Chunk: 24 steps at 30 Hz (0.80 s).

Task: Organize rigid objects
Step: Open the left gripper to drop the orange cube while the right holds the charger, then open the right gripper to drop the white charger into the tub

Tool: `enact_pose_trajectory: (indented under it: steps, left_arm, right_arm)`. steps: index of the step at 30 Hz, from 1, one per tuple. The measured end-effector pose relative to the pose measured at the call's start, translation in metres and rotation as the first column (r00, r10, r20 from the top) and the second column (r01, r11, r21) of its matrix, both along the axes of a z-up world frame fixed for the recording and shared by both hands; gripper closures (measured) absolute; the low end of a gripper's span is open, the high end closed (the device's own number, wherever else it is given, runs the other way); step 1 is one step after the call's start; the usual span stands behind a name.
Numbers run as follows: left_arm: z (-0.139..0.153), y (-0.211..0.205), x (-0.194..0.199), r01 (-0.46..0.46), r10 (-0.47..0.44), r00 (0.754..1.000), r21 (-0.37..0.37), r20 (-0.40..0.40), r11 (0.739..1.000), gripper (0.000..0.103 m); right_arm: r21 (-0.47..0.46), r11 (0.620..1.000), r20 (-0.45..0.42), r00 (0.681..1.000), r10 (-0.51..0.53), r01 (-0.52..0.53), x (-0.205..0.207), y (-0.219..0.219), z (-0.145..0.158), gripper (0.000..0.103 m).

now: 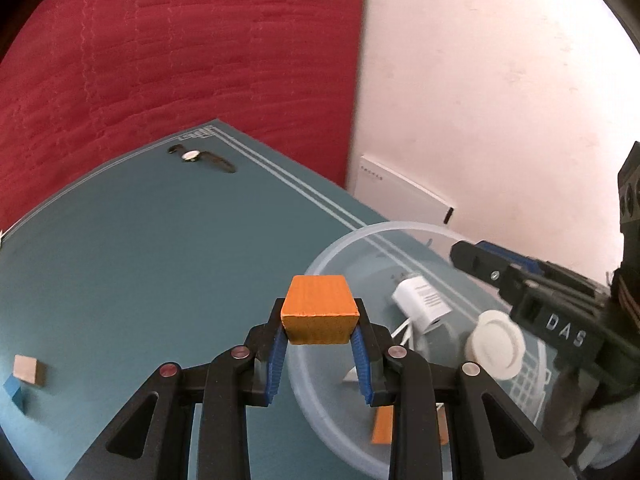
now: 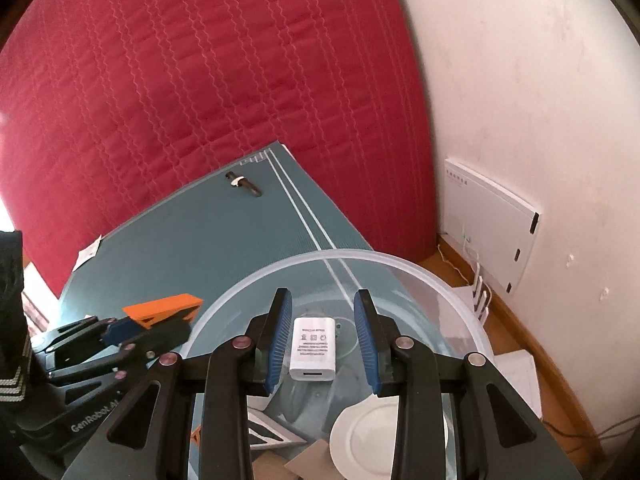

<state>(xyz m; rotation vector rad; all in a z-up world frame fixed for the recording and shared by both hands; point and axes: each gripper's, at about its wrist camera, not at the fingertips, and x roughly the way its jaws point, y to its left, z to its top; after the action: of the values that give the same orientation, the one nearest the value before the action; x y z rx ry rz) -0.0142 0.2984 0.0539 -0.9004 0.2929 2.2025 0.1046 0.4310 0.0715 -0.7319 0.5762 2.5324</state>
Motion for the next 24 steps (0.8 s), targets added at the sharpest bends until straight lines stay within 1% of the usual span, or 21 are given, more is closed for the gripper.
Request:
enact_pose_trajectory:
  steps: [2, 3, 5, 6, 7, 15, 17, 21, 22, 23, 24]
  left_arm:
    - [0.000, 0.006, 0.000, 0.015, -0.015, 1.000, 0.002, 0.008, 1.000, 0.071]
    - [-0.001, 0.008, -0.001, 0.024, -0.024, 1.000, 0.003, 0.016, 1.000, 0.068]
    - [-0.001, 0.010, -0.001, 0.027, -0.027, 0.999, 0.007, 0.019, 1.000, 0.046]
    - [0.000, 0.008, 0.000, 0.023, -0.023, 1.000, 0.013, 0.011, 1.000, 0.043]
    - [0.000, 0.005, 0.001, 0.023, -0.023, 1.000, 0.018, 0.002, 1.000, 0.041]
    - [-0.006, -0.006, -0.004, -0.018, 0.018, 1.000, -0.005, -0.001, 1.000, 0.040]
    - [-0.008, -0.009, -0.005, -0.036, 0.036, 0.999, -0.012, -0.005, 0.999, 0.032]
    - [-0.011, -0.018, -0.007, -0.068, 0.067, 0.998, -0.022, -0.014, 0.997, 0.024]
    - [-0.011, -0.020, -0.009, -0.077, 0.077, 0.997, -0.023, -0.014, 0.997, 0.019]
    - [-0.012, -0.024, -0.010, -0.092, 0.092, 0.996, -0.022, -0.014, 0.995, 0.016]
    - [-0.012, -0.027, -0.010, -0.100, 0.100, 0.995, -0.020, -0.014, 0.995, 0.016]
  right_arm:
    - [-0.001, 1.000, 0.001, 1.000, -0.008, 0.008, 0.000, 0.001, -0.001, 0.069]
    - [-0.002, 1.000, 0.001, 1.000, -0.009, 0.009, 0.000, 0.001, -0.002, 0.069]
    - [-0.003, 1.000, 0.003, 1.000, -0.013, 0.013, 0.001, 0.002, -0.002, 0.069]
    - [-0.002, 1.000, 0.002, 1.000, -0.014, 0.014, 0.001, 0.002, -0.002, 0.069]
    - [0.000, 1.000, 0.002, 1.000, -0.013, 0.013, 0.001, 0.002, -0.001, 0.069]
    - [0.006, 1.000, 0.011, 1.000, -0.003, 0.003, -0.001, -0.001, -0.002, 0.069]
    - [0.007, 1.000, 0.014, 1.000, 0.000, 0.000, -0.002, -0.003, -0.002, 0.069]
    - [0.020, 1.000, 0.023, 1.000, 0.006, -0.007, -0.003, -0.007, -0.003, 0.069]
    - [0.026, 1.000, 0.025, 1.000, 0.010, -0.011, -0.004, -0.008, -0.003, 0.069]
    - [0.030, 0.999, 0.027, 1.000, 0.014, -0.015, -0.004, -0.010, -0.003, 0.069]
    - [0.038, 0.999, 0.029, 0.999, 0.018, -0.019, -0.004, -0.012, -0.003, 0.069]
